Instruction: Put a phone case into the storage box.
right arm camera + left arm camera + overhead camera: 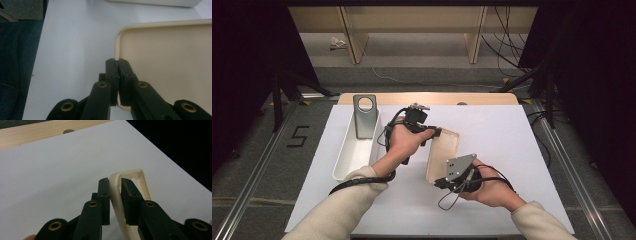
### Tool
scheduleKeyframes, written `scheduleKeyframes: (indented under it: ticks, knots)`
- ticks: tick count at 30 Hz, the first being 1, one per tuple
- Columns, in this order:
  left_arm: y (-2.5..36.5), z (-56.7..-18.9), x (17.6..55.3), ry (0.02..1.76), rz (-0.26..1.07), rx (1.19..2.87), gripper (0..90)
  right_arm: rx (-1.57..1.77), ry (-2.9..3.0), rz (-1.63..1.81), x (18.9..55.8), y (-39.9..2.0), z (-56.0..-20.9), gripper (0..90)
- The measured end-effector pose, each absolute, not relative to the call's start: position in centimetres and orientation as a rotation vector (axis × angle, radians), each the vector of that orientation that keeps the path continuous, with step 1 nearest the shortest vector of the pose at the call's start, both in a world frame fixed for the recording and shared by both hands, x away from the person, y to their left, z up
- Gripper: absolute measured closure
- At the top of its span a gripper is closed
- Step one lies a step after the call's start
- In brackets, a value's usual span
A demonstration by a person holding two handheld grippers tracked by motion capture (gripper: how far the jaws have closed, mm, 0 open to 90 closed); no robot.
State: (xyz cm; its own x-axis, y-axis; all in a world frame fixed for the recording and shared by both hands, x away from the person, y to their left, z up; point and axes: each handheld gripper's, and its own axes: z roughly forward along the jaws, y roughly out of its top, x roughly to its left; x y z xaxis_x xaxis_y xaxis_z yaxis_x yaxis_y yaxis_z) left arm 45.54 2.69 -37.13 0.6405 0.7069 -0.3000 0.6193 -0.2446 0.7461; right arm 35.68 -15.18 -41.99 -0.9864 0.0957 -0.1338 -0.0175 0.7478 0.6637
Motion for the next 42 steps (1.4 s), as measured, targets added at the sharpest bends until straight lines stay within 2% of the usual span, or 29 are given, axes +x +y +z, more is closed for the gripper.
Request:
scheduleKeyframes:
  ticks: [15, 25, 31, 37, 42]
  knots:
    - [1.5, -36.0, 44.6, 0.980, 0.148, 1.920, 82.1, 0.101, 2.768, 1.040, 36.1, -15.2, -42.5, 86.6]
    - [2.9, -35.7, 44.6, 0.935, 0.265, 1.904, 82.1, 0.299, 2.621, 1.138, 36.6, -16.5, -41.9, 54.3]
    - [4.1, -35.4, 44.6, 0.913, 0.304, 1.877, 81.9, 0.417, 2.563, 1.197, 37.0, -17.3, -41.6, 39.7]
    - [5.1, -34.8, 44.4, 0.895, 0.345, 1.857, 81.9, 0.519, 2.528, 1.238, 37.0, -18.0, -41.5, 30.7]
    - [6.0, -34.5, 44.3, 0.892, 0.362, 1.839, 82.0, 0.575, 2.491, 1.265, 37.0, -18.7, -41.3, 27.4]
